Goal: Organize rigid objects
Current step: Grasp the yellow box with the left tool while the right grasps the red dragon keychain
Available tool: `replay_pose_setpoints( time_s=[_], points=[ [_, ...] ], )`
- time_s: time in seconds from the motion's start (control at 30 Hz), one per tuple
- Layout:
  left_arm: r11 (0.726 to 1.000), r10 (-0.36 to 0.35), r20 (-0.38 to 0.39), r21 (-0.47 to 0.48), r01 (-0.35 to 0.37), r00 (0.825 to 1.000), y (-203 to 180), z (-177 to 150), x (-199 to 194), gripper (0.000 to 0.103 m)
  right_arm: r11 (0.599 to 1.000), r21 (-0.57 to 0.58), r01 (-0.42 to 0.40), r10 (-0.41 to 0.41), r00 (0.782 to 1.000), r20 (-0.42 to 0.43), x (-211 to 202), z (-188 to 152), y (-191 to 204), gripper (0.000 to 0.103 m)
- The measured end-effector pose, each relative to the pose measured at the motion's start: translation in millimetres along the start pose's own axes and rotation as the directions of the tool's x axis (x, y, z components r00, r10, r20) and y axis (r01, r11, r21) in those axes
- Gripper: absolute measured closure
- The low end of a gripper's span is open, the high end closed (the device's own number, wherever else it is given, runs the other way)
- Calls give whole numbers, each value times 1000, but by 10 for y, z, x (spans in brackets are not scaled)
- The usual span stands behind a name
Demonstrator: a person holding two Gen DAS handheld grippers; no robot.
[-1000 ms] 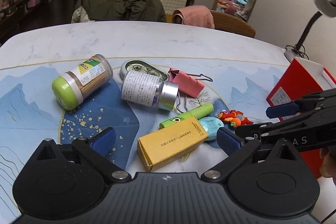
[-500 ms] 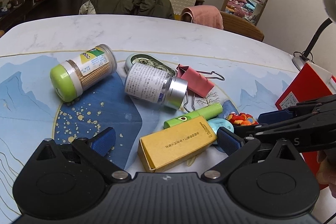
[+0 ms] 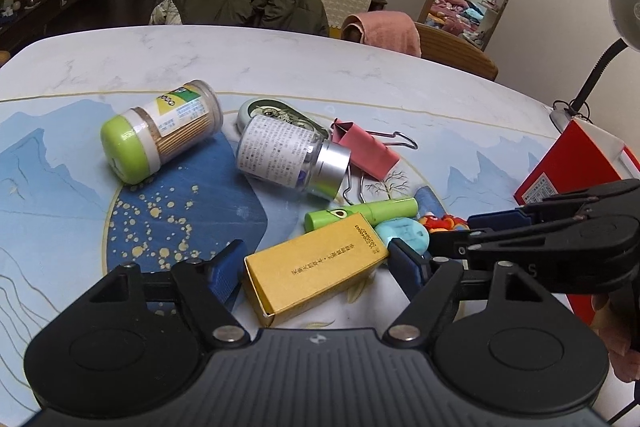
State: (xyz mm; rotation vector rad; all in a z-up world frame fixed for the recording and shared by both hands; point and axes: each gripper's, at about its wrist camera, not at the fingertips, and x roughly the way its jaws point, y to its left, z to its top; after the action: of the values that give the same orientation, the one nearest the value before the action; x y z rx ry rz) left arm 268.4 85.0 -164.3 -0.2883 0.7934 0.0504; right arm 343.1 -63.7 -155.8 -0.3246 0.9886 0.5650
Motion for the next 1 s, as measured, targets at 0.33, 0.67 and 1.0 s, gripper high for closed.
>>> replay_pose_setpoints(
  time_s=[0.33,0.67,1.0],
  points=[
    [1000,-3,-23,-18,3,1000,56,-68,-173,27,998,56,-6,6,1000,-4,-214,-210,-15,66],
    [999,-47,-19,-2,47,999,-60,-54,-575,27,993,108,-39,35,998,44,-779,-366,-37,66],
    [996,-86,-1,32,86,996,-331,54,-1047,27,986,154,-65,48,992,113,-1428,-478,-165,66]
  ],
)
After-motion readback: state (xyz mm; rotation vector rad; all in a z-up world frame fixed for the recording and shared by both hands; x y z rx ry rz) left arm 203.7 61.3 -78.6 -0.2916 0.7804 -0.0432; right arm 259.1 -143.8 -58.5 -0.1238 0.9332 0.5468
